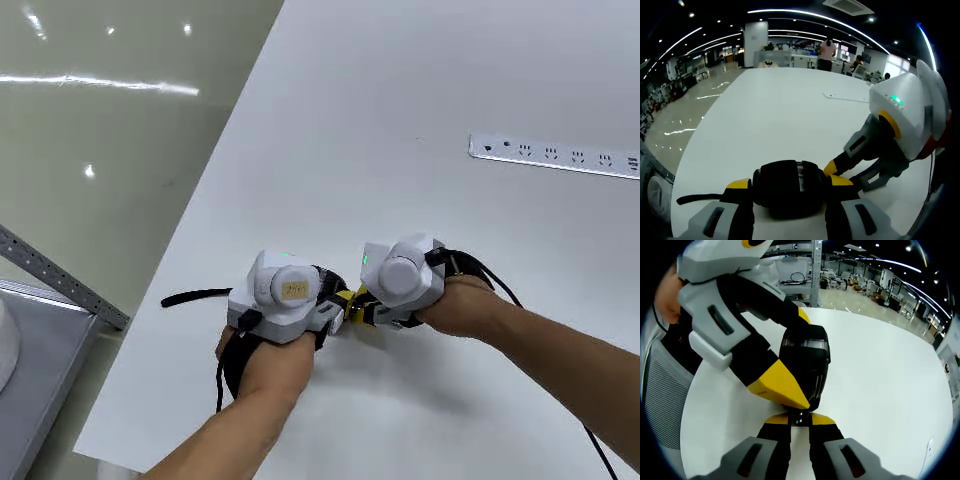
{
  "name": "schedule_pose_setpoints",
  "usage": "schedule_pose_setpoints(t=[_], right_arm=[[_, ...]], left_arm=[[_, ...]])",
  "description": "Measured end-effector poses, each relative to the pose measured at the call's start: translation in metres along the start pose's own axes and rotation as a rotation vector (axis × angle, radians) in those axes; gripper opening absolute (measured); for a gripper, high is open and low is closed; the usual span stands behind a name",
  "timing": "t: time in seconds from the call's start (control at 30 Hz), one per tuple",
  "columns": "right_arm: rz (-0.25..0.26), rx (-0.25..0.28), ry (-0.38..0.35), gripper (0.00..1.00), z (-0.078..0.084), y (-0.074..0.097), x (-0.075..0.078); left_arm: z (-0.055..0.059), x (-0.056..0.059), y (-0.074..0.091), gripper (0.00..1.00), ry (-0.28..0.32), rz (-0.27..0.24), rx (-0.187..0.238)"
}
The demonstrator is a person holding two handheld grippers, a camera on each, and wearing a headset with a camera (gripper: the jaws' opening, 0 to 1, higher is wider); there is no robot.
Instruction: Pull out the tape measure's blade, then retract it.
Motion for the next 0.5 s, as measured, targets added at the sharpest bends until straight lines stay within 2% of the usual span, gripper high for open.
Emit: schedule_pose_setpoints(t=[0.5], right_arm=[[0.009,-0.025,-0.046,0.12,-0.0019,-0.0013,0.0009]], left_arm=[[-0.0003,-0.0006,-0.0010,0.54,0.001,0.000,0.000]])
Point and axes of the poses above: the centre of the closed fingertips' face, and the gripper's own axes: y roughly backward along the fingers, x roughly to its right, z roughly out of its underside, the point moved 6 cm from there along y, roughly backward along the fingers, and after that the axes turned 11 degrees about -x, right-handed, at the moved point
